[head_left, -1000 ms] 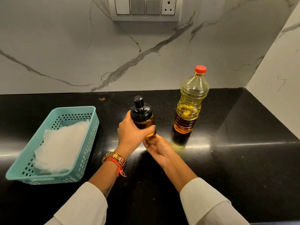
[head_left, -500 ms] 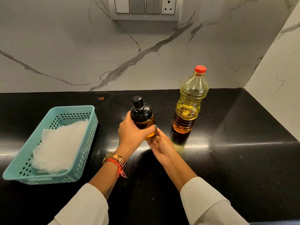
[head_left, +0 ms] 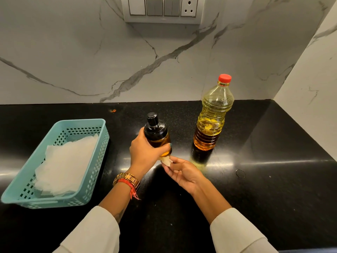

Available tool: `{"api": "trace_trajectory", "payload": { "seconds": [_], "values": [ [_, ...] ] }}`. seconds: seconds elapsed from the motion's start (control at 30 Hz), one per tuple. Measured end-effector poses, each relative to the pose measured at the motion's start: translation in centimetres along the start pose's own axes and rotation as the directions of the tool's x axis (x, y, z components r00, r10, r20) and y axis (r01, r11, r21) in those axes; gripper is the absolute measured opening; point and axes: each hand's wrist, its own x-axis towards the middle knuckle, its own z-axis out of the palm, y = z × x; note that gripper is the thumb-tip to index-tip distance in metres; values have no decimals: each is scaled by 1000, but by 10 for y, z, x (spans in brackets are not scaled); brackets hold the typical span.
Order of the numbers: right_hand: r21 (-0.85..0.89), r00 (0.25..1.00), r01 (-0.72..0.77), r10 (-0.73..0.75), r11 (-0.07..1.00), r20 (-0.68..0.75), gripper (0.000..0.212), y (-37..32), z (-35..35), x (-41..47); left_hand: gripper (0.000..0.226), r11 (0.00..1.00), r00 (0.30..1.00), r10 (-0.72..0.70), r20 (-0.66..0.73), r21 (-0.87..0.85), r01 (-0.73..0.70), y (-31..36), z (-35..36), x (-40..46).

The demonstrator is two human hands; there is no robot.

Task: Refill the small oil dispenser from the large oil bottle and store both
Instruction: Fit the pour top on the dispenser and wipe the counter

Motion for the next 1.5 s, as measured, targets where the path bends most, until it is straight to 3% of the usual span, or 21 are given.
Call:
{"api": "trace_trajectory", "payload": {
  "seconds": [0.33,1.17,1.4,1.5],
  "values": [
    [63,977,164,-153,984,-149,33,-21,-17,-7,66,991,995,-100,10,90,99,-22,5,3],
    [-56,978,160,-166,986,-126,32,-10,-19,-17,68,991,995,-93,-18,99,95,-44,22,-10],
    [-208,966,163,-199,964,-163,31,7,-15,-13,108,986,977,-160,142,-30,166,-59,13,-14],
    [-328,955,164,-233,930,-184,24,17,-10,-12,75,978,985,-162,-55,-143,153,-61,6,-25]
  ]
}}
